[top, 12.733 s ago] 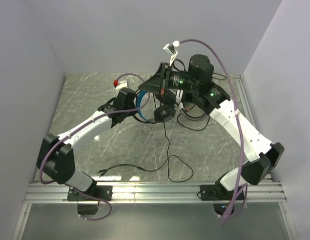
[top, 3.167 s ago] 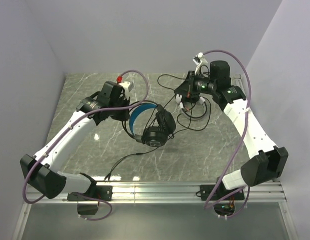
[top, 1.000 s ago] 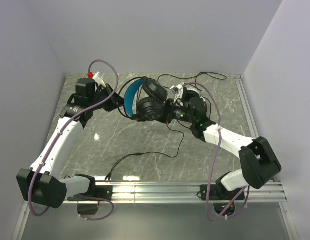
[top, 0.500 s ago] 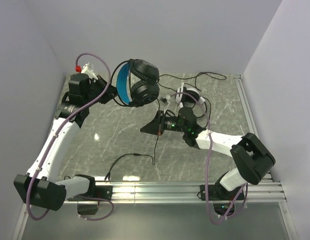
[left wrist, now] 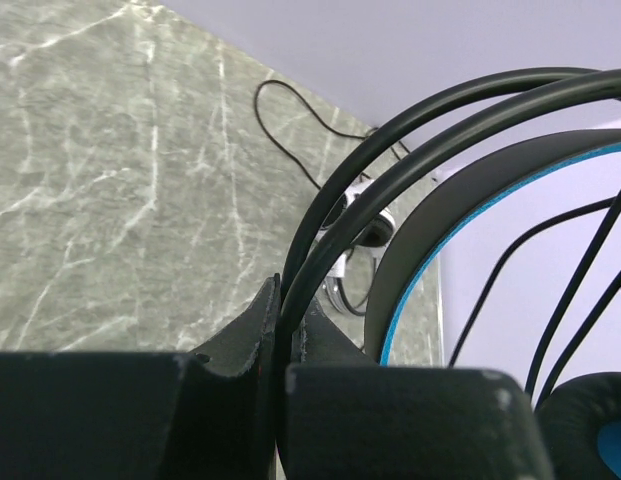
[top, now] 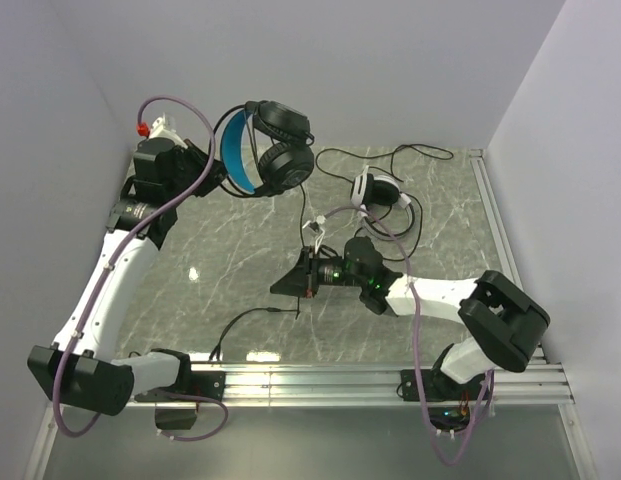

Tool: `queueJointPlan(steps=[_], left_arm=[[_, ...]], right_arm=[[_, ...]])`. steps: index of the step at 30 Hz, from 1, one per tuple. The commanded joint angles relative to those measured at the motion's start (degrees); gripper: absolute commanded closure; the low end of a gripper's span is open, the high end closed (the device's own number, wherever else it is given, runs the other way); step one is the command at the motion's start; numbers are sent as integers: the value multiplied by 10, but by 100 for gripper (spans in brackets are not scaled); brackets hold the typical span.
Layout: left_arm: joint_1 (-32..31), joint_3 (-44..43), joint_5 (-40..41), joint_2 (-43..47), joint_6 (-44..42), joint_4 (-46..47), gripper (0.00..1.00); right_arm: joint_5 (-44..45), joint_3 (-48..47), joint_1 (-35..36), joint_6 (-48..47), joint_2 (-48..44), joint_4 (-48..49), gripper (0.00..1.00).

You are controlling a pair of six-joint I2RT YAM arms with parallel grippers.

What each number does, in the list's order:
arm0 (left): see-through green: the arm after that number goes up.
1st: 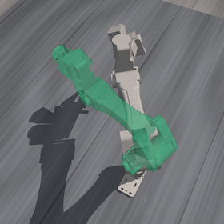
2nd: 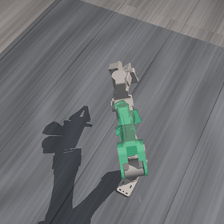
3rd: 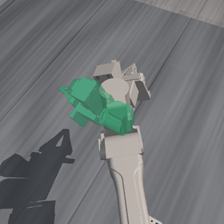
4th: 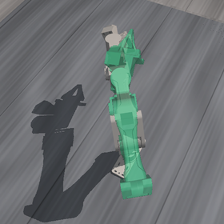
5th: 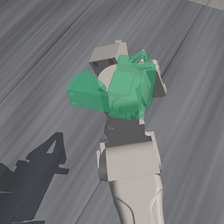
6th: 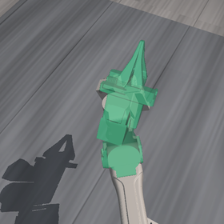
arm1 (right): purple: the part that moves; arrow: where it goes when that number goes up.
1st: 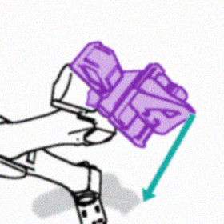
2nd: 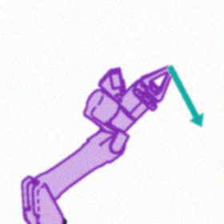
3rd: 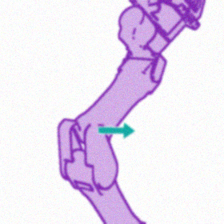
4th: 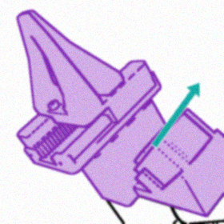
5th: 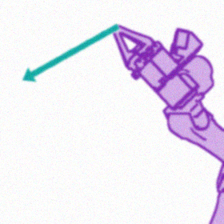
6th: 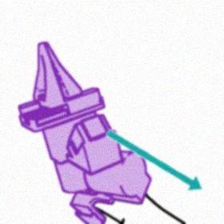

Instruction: Wrap the headphones

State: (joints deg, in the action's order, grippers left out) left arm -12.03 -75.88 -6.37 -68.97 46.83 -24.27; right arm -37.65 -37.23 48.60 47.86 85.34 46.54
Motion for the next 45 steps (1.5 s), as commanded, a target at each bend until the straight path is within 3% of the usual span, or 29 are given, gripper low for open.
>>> queueJointPlan(steps=[1, 20, 32, 38, 45], left_arm=[[1, -26, 28, -4, 24, 54, 100], [1, -39, 108, -57, 11, 58, 100], [-19, -2, 217, -65, -35, 57, 100], [-74, 49, 330, -52, -75, 93, 100], [-154, 98, 459, -54, -142, 127, 100]], right_arm=[[24, 10, 19, -1, -31, 32, 94], [106, -19, 185, -47, -43, -56, 100], [179, -145, 248, -159, -122, -330, 100], [219, -236, 245, -203, -165, -488, 100], [201, -296, 201, -220, -206, -557, 100]])
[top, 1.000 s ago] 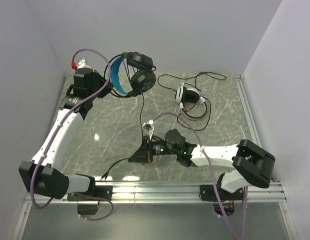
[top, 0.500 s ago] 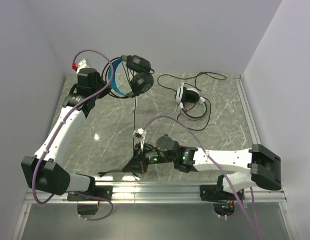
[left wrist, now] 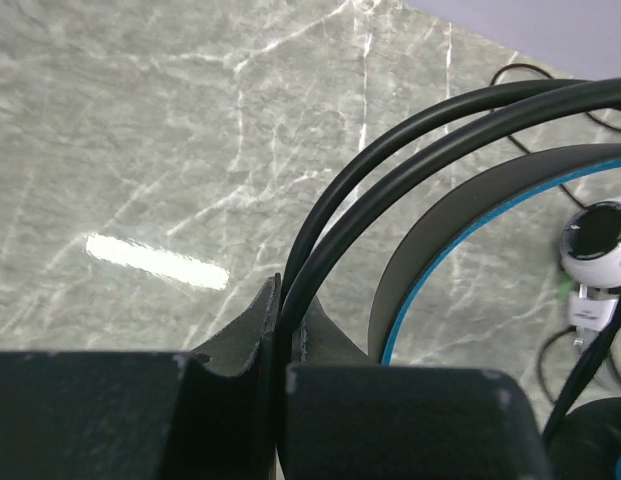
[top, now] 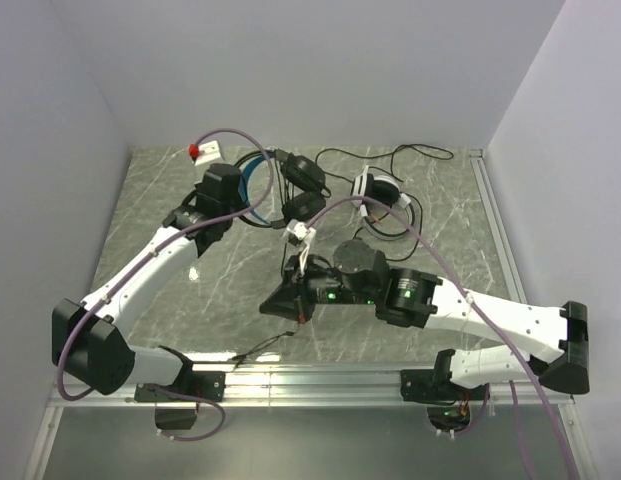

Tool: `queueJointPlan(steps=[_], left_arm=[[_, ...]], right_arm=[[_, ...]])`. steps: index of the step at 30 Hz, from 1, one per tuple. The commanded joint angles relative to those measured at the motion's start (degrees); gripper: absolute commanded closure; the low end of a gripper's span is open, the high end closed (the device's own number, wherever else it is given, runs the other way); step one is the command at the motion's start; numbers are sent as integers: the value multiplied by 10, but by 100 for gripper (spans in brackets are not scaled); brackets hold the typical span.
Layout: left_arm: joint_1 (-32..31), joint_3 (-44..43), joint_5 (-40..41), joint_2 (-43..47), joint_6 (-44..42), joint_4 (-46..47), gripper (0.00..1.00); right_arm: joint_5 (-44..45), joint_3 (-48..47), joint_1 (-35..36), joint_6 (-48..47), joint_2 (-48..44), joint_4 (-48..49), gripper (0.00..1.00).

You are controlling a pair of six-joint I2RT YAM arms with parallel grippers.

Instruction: Wrap the headphones

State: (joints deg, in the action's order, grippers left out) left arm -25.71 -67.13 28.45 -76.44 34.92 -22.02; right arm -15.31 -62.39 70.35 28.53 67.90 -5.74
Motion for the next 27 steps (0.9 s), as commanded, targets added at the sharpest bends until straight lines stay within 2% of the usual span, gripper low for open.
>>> queueJointPlan(steps=[1, 6, 13, 22, 27], left_arm=[[-23, 18, 128, 24, -39, 114, 100], [-58, 73, 168, 25, -102, 164, 100], [-107, 86, 214, 3, -194, 182, 100], [-147, 43, 123, -15, -259, 80, 100], [-172, -7, 74, -23, -289, -4, 100]], right_arm=[[-30, -57, -30, -27, -36, -42, 100], [-111, -99, -128, -28, -51, -112, 100], [-148, -157, -250, -94, -40, -226, 100], [-148, -208, -335, -160, -6, -320, 100], [-62, -228, -352, -181, 1, -358, 100]])
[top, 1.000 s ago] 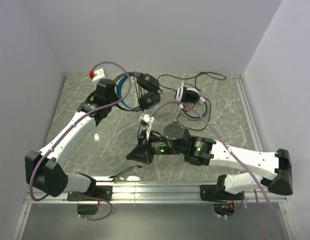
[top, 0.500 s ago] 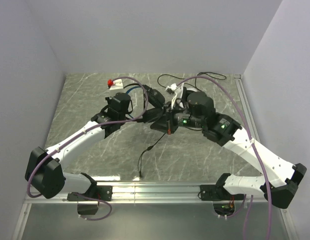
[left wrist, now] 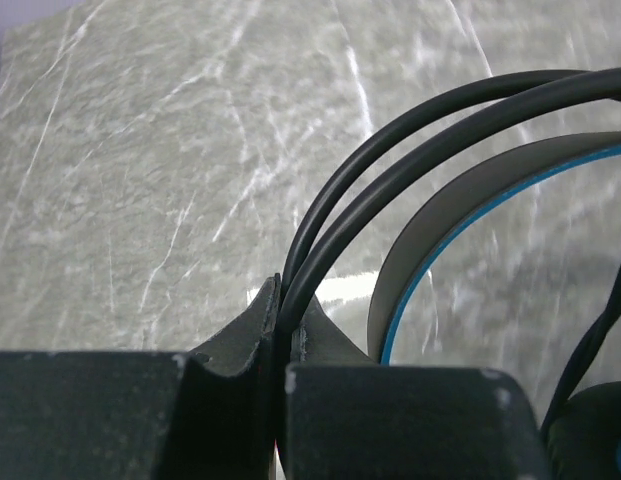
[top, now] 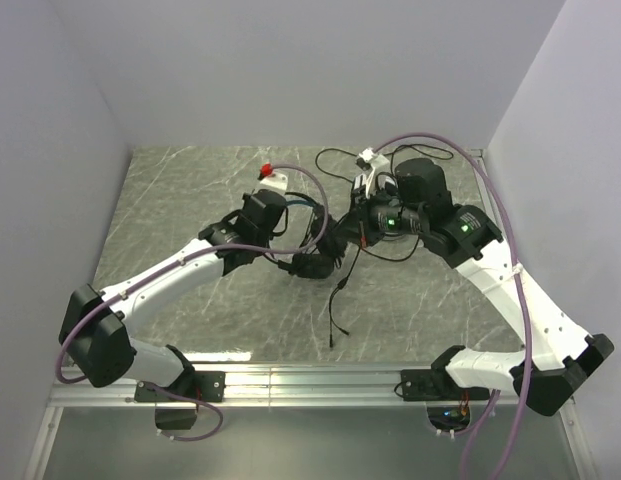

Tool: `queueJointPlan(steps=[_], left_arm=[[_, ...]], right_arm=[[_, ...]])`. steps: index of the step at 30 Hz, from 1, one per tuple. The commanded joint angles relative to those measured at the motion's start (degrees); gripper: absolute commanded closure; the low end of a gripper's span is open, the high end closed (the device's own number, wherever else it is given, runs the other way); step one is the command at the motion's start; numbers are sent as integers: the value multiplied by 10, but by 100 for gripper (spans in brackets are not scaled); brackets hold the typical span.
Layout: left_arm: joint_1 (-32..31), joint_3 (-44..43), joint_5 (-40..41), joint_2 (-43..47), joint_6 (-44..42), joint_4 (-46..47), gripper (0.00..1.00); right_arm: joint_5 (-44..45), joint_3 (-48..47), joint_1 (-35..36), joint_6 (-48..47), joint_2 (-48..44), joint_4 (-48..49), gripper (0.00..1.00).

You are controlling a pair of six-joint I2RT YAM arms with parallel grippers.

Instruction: Wrap the headphones

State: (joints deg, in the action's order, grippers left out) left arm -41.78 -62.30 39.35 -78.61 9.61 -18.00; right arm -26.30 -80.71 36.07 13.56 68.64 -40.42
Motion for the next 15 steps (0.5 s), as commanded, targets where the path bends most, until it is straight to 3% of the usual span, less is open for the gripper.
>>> queueJointPlan(steps=[1, 5, 15], left_arm=[[-13, -68, -65, -5, -36, -80, 100], [-15, -120, -139, -9, -44, -161, 100], [-14, -164, -219, 0, -22, -285, 100]], right_arm=[[60, -46, -12, -33, -2, -14, 100], [116, -46, -17, -39, 9, -25, 100], [202, 5, -31, -40, 25, -11, 100]])
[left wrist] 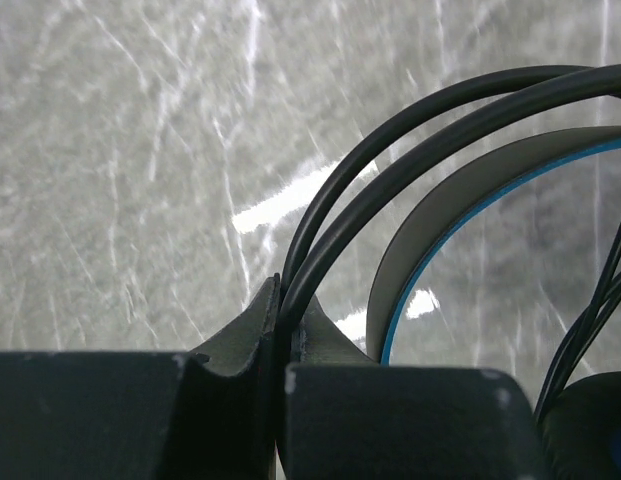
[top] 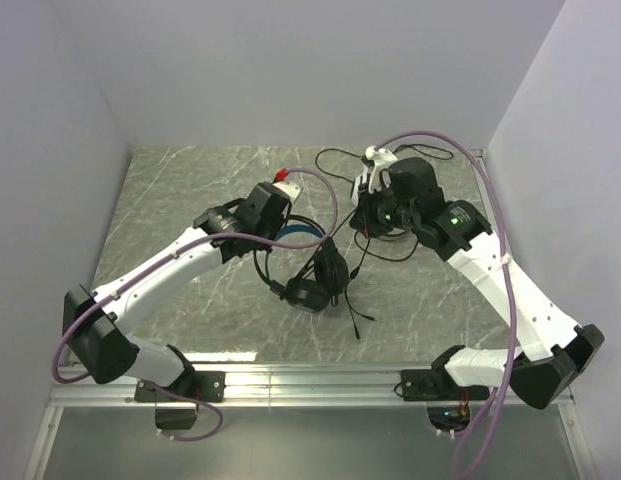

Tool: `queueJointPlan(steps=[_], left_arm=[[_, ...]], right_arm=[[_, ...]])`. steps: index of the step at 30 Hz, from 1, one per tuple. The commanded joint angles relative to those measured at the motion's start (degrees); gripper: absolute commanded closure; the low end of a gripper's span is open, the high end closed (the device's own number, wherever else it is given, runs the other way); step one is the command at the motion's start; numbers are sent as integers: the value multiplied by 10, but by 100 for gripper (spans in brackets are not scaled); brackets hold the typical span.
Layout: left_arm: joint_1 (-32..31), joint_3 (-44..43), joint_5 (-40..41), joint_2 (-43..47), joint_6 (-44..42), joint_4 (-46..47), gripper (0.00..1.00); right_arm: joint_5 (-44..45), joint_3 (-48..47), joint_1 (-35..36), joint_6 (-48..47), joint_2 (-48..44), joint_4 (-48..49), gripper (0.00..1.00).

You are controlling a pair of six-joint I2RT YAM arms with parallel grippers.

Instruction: Wrap the headphones

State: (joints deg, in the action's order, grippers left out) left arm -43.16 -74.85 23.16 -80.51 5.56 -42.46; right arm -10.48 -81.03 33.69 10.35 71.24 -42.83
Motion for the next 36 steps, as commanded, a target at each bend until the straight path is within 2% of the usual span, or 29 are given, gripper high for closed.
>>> queueJointPlan(steps=[1, 8, 15, 21, 28, 32, 36], left_arm=[[0, -42, -70, 19, 23, -42, 100], [14, -41, -192, 46, 54, -17, 100], [30, -43, -202, 87, 81, -8, 100], [75, -50, -283, 105, 123, 6, 100], [107, -43, -346, 113, 183, 35, 100], [124, -41, -394, 118, 254, 62, 100], [127, -35, -404, 135, 301, 91, 100]], right_arm=[[54, 14, -7, -7, 2, 17, 100], [79, 70, -12, 1, 7, 56, 100], [86, 103, -14, 8, 15, 82, 100], [60, 144, -15, 28, 12, 132, 100], [-16, 207, -16, 54, 0, 256, 99], [-61, 247, -19, 84, -8, 331, 99], [-90, 288, -21, 119, -28, 422, 99]])
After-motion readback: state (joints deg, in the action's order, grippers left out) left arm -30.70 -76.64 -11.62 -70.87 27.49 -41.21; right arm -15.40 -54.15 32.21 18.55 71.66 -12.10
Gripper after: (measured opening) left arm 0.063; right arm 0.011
